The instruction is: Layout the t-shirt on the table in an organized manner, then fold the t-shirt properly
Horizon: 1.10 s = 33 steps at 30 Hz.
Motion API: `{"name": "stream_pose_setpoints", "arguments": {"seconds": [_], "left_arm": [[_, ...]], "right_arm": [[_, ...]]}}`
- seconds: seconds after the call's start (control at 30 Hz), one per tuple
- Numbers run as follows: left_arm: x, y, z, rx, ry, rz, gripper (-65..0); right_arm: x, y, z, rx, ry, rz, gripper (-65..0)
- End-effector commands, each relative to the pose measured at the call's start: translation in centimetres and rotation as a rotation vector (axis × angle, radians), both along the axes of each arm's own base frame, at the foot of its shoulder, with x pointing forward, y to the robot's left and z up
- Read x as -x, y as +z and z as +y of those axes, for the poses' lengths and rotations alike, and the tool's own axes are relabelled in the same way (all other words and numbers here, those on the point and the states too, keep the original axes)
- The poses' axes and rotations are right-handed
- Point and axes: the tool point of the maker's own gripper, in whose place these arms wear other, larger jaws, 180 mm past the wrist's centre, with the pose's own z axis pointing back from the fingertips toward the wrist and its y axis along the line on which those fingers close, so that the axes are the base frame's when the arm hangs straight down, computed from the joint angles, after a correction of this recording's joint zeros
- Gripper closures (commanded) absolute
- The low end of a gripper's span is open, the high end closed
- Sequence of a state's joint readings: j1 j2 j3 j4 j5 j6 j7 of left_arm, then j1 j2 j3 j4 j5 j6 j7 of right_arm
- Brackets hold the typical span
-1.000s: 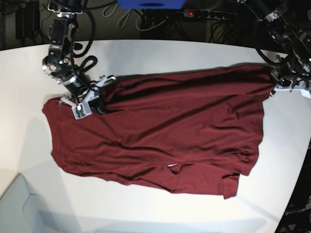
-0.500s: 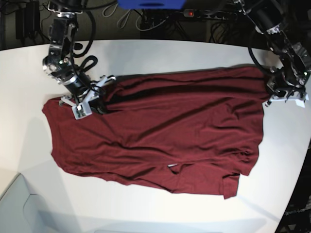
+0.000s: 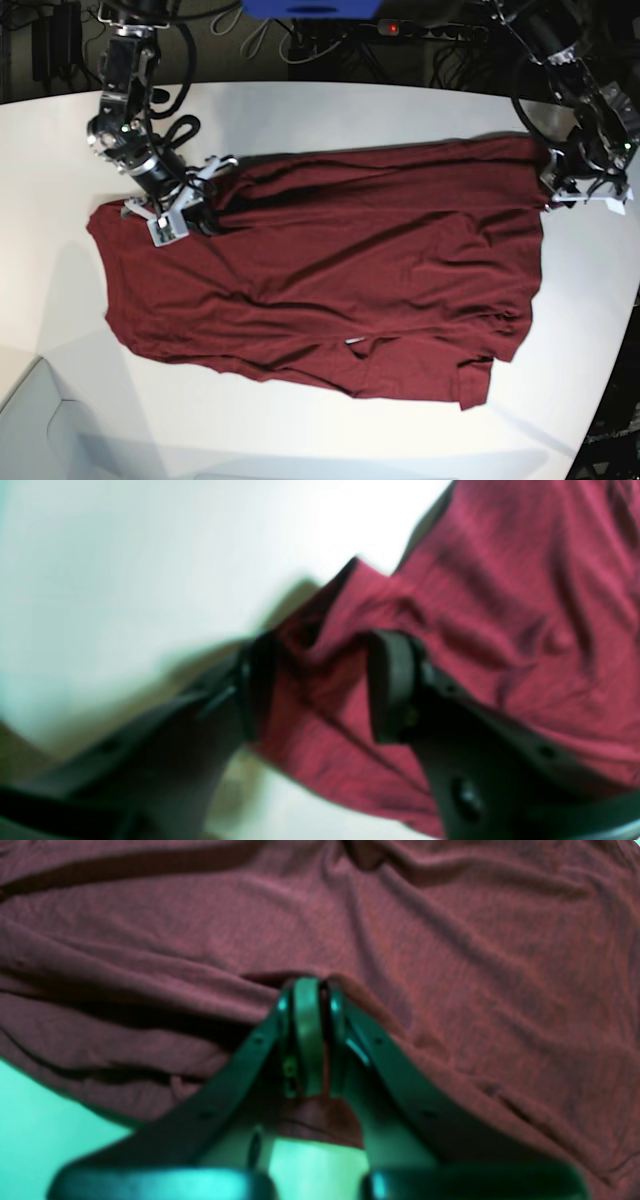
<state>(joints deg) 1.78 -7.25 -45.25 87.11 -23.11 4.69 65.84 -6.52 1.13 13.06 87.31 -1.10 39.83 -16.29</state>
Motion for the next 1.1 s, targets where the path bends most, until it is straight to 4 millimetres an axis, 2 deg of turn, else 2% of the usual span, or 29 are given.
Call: {"name": "stream_pose_setpoints", "arguments": {"seconds": [0.0,0.13,0.3,0.6,1.07], "left_arm": [[-0.8,1.8,1.0,-0.047,0.0,-0.049,-32.8],[0.3,2.2,1.1,-0.074,-0.007,-0.045,-35.3],[0.7,1.6,0.9,-0.073,-0.009,-0.03,-38.7],[0.9,1.3,0.7,-0.068,-0.011,-0.022,-39.1],[1.8,-1.5,0.9,-0.036,0.021,0.018,-38.9]], "right_arm": [[-1.0,1.5,-0.1,-0.019,0.001,-0.058,0.0],[-1.0,1.5,-0.1,-0.019,0.001,-0.058,-6.4],[-1.0,1.6,0.0,-0.021,0.001,-0.059,-14.1],[-1.0,1.6,0.0,-0.02,0.001,-0.059,-14.4],[-1.0,1.8,-0.3,-0.015,-0.004,-0.065,-14.8]]}}
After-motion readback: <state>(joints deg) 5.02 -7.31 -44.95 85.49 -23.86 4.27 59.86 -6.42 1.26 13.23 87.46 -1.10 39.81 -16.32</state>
